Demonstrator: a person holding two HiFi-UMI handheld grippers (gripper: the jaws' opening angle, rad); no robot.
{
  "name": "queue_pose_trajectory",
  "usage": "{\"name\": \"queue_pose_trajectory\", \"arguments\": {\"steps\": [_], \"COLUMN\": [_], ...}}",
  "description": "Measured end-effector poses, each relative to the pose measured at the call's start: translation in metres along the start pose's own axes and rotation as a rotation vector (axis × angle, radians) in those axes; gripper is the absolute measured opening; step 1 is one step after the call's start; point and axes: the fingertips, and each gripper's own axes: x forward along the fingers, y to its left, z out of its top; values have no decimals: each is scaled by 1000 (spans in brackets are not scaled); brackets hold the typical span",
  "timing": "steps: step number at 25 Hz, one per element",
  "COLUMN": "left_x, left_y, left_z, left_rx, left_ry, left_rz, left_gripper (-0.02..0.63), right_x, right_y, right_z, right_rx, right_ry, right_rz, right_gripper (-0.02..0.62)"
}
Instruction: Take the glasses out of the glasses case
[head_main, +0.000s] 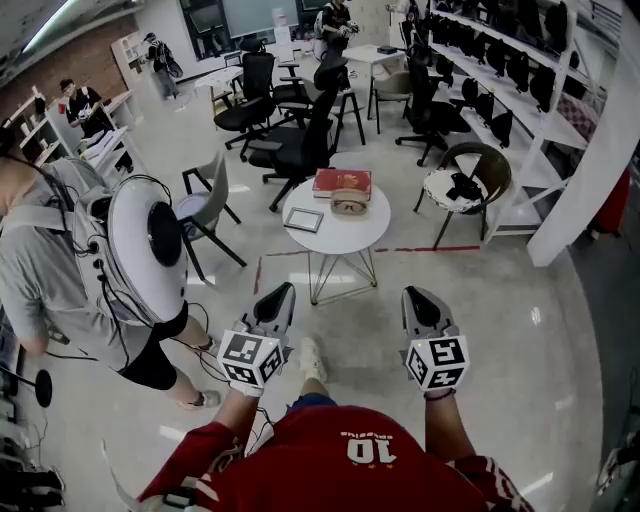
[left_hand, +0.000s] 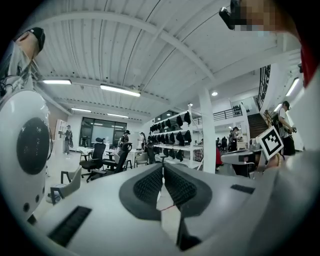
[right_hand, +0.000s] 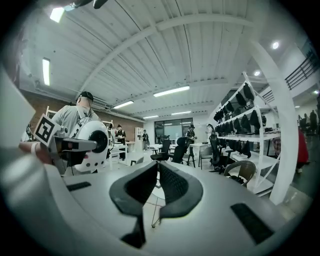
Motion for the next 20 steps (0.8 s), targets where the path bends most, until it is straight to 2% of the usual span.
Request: {"name": "queue_pose_trajectory", "arguments": {"steps": [20], "left_x": [20], "left_y": [4], "left_z": [-5], "left_rx": [-1], "left_ry": [17], "left_rz": [-15], "left_gripper": [18], "right_x": [17], "right_y": [-4], "right_z": [-9], "right_rx": [20], "right_ry": [24], "right_rz": [17], "right_gripper": [26]}}
